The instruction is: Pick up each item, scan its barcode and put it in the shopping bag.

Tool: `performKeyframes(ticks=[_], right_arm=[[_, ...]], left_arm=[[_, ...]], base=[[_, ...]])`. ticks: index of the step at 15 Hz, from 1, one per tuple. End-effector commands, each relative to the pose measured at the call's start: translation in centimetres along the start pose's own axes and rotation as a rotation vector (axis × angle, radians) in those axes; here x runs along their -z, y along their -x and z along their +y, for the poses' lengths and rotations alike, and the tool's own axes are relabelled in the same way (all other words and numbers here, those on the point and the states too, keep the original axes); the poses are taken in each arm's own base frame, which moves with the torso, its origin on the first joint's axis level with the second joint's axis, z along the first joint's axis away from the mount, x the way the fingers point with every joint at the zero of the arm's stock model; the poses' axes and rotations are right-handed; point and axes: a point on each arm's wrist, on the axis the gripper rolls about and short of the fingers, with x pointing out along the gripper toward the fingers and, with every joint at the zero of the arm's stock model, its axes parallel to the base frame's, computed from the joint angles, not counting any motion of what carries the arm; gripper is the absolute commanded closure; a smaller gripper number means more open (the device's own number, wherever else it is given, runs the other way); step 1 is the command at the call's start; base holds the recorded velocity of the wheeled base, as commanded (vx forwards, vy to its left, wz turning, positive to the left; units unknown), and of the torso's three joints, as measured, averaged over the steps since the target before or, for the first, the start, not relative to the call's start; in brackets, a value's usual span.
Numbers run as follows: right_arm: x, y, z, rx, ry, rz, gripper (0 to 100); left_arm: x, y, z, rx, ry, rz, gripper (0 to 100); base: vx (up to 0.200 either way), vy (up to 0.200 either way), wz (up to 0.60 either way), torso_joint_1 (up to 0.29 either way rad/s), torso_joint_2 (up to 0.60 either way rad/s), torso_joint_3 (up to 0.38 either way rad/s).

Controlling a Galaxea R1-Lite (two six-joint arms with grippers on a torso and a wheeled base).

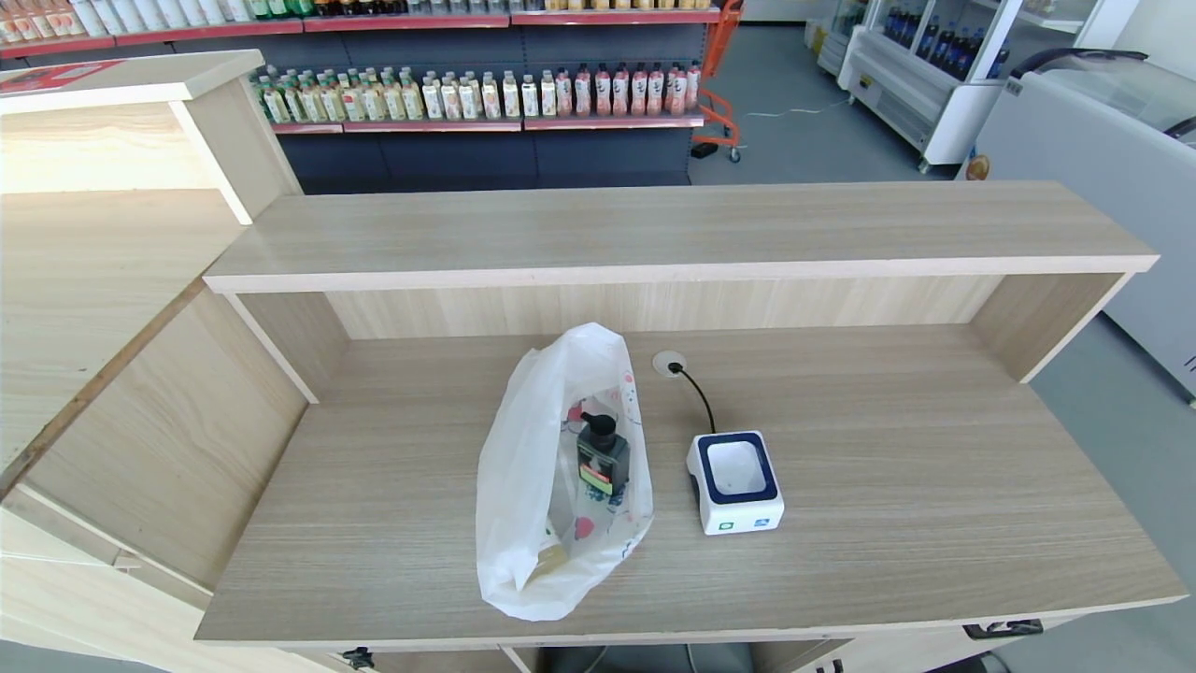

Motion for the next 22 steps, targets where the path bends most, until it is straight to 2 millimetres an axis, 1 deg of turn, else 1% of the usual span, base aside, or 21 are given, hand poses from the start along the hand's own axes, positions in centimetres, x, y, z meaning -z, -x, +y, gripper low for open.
performKeyframes(ticks=[1, 4, 15, 19, 22], right_arm=[[-0.01, -0.04, 0.00, -0.001, 0.001, 0.005, 100], [-0.01, -0.04, 0.00, -0.001, 0.002, 0.005, 100], [-0.01, -0.04, 0.01, -0.004, 0.002, 0.005, 100], [-0.01, -0.04, 0.01, -0.004, 0.001, 0.005, 100], [-0.01, -0.04, 0.01, -0.004, 0.002, 0.005, 100]], left_arm=[[0.00, 0.00, 0.00, 0.000, 0.001, 0.000, 0], [0.00, 0.00, 0.00, 0.001, -0.002, 0.000, 0], [0.00, 0.00, 0.00, 0.000, -0.011, 0.000, 0], [0.00, 0.00, 0.00, 0.000, -0.008, 0.000, 0], [0.00, 0.00, 0.00, -0.002, -0.001, 0.000, 0]], base=[[0.000, 0.000, 0.00, 0.000, 0.00, 0.000], [0.000, 0.000, 0.00, 0.000, 0.00, 0.000], [0.000, -0.200, 0.00, 0.003, 0.00, 0.002], [0.000, 0.000, 0.00, 0.000, 0.00, 0.000], [0.200, 0.000, 0.00, -0.001, 0.00, 0.001]])
